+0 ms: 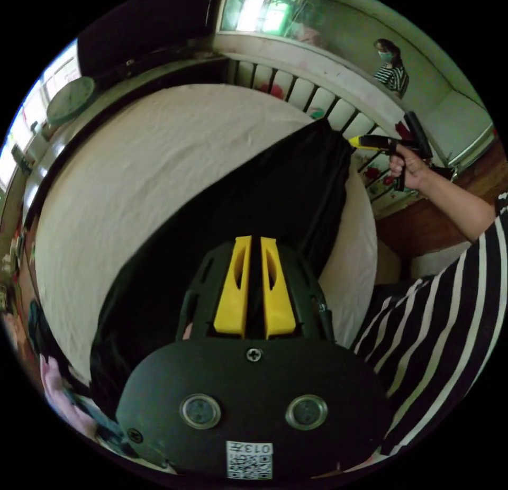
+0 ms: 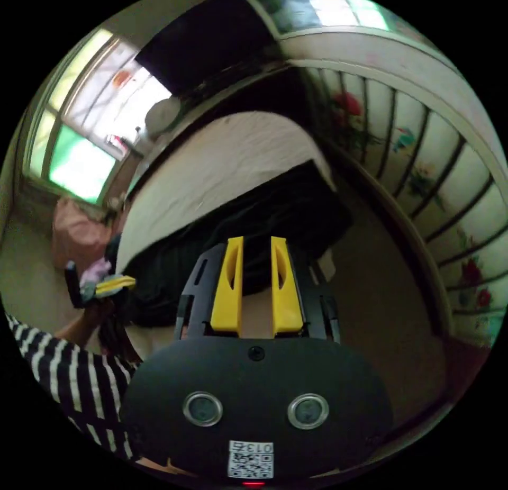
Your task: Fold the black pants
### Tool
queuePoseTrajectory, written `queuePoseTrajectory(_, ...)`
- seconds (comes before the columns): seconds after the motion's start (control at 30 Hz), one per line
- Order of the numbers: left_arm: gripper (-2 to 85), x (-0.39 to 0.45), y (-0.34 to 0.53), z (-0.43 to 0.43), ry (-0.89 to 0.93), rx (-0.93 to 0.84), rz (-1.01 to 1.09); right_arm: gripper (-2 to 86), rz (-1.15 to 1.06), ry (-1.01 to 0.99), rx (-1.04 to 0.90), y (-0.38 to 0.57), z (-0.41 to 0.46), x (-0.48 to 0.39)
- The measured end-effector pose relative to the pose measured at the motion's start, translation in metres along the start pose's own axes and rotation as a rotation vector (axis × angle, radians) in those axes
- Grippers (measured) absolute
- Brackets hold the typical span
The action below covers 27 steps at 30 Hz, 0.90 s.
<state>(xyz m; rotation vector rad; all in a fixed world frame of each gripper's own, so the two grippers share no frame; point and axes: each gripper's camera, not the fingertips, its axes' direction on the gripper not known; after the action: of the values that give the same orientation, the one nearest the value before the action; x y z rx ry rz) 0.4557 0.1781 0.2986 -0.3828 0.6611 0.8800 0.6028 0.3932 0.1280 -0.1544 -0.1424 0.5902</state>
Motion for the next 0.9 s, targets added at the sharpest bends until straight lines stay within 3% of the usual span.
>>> queuePoseTrajectory(0.23,8.3,0.038,-0.165,0.059,0.123,0.017,0.265,16.7,0.305,-0.175,0.046,0.005,-0.012,0.133)
queuePoseTrajectory(0.43,9.3,0.066,-0.242,0.109,0.139,-0.048,0.367,16.6,0.354,-0.322,0.019,0.007,0.002,0.169)
queuePoseTrajectory(0.63,9.4,0.074,-0.254,0.139,0.083,-0.139,0.443,6.7,0.299,-0.273,0.029,0.005,-0.006,0.156)
queuePoseTrajectory(0.9,8.5,0.034,-0.225,0.107,0.116,-0.057,0.352,3.2,0.066,-0.084,0.089,-0.005,-0.042,0.067)
